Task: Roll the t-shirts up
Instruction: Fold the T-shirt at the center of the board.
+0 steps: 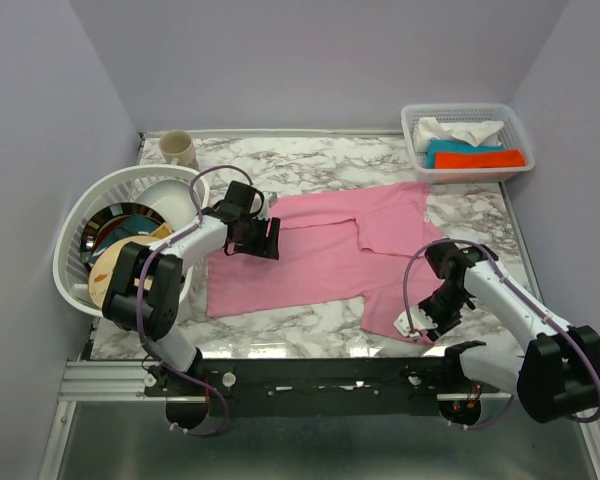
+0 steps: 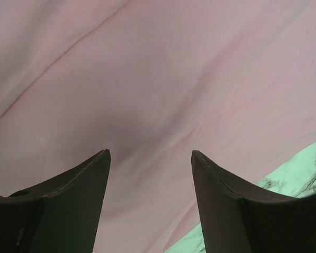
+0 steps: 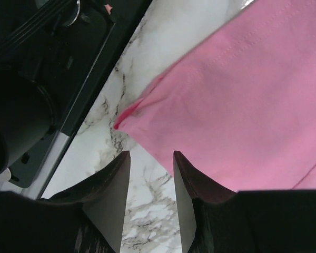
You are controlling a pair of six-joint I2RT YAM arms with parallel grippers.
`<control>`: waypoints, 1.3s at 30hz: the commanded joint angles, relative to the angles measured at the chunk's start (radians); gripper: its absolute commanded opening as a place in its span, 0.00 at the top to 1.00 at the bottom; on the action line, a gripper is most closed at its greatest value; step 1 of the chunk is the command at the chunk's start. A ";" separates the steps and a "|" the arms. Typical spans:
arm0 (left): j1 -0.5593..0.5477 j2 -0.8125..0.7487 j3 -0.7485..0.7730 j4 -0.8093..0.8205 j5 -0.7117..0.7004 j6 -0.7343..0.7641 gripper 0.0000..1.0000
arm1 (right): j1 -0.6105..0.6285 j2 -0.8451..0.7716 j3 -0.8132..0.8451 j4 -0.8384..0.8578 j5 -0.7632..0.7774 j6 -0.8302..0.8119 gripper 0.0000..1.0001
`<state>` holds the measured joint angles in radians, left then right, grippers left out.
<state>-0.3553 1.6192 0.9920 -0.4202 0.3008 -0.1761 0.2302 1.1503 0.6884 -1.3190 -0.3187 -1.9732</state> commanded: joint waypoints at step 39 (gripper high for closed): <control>0.105 0.226 0.227 -0.069 0.026 0.020 0.29 | 0.365 0.431 0.052 -0.181 0.101 -0.011 0.52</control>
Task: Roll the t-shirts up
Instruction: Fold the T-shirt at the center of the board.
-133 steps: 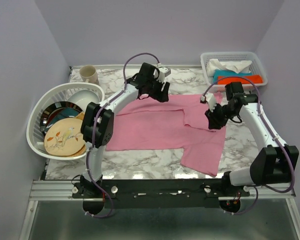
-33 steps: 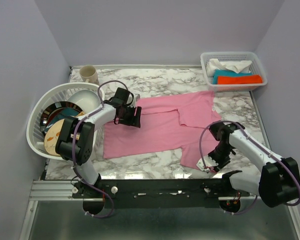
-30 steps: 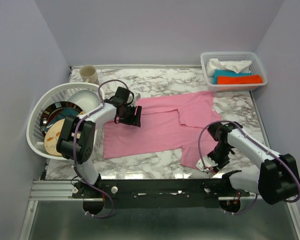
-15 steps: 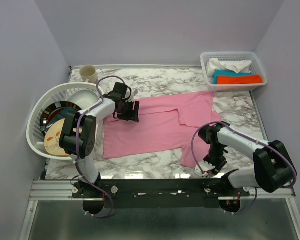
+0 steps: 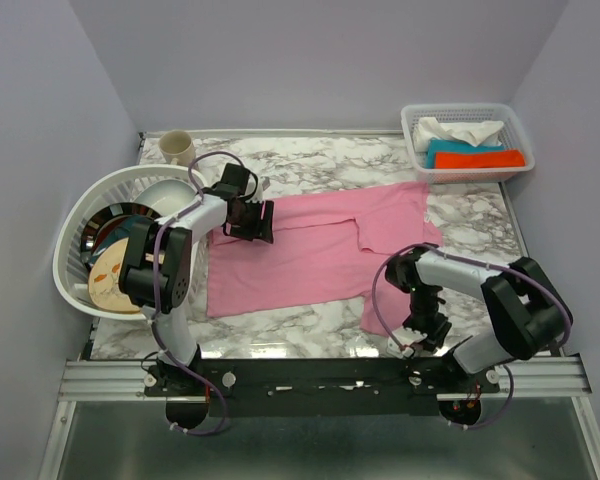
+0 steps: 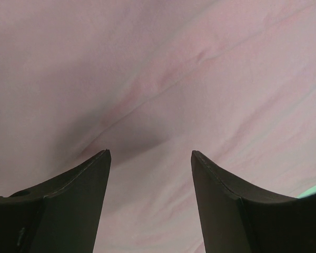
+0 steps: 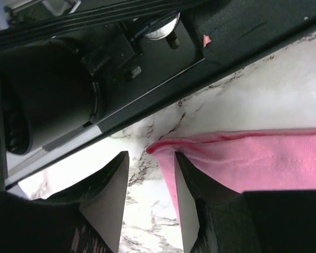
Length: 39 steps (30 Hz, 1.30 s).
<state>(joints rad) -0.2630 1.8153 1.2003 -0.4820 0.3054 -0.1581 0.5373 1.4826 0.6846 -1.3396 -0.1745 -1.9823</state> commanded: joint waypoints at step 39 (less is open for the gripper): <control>-0.275 -0.304 -0.329 0.477 0.551 0.259 0.22 | -0.476 -0.096 0.464 -0.035 -0.330 1.106 0.63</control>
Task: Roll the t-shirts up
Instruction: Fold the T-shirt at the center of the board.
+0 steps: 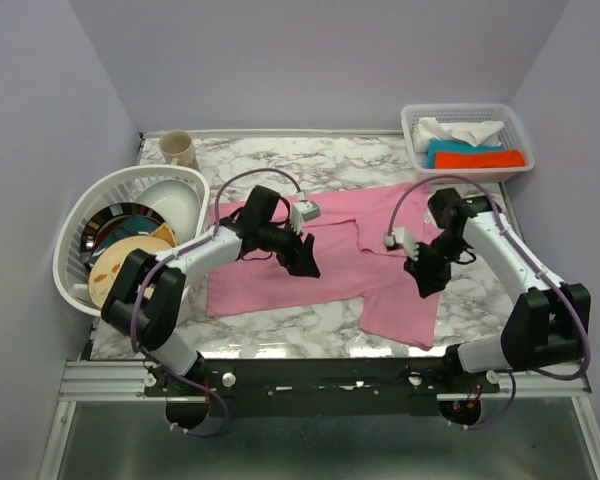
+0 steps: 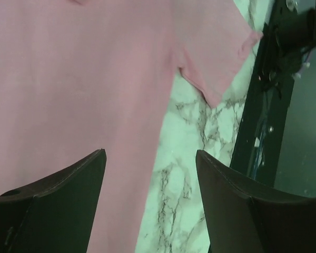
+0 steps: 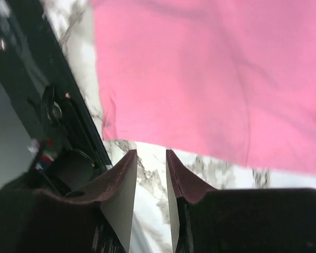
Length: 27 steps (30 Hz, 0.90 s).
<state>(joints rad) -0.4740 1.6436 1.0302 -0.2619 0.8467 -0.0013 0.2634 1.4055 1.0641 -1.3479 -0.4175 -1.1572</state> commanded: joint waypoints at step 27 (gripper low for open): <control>-0.751 0.191 -0.136 0.949 -0.386 0.238 0.36 | -0.329 -0.395 0.112 0.234 -0.035 0.766 0.61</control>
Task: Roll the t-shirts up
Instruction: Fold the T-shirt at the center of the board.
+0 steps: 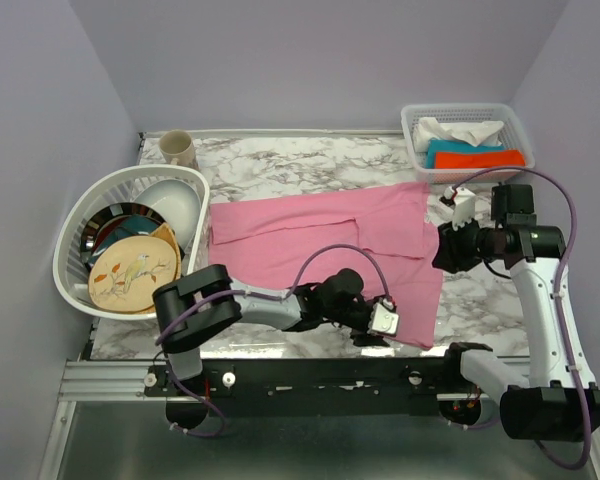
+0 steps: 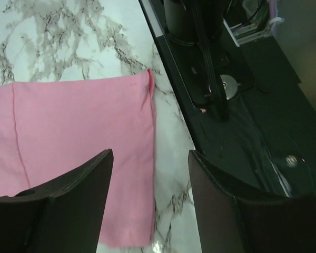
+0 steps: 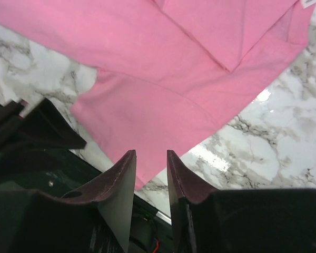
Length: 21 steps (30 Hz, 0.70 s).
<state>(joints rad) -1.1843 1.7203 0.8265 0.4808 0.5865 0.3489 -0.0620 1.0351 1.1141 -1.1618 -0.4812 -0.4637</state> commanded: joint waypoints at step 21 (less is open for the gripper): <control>-0.155 0.418 0.298 0.168 -0.240 -0.151 0.43 | -0.018 -0.040 0.045 0.057 0.059 0.059 0.60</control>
<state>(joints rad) -1.3273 2.0884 1.0908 0.6529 0.4129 0.2081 -0.0742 0.9867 1.1564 -1.1221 -0.4267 -0.4034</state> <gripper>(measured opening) 0.556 0.395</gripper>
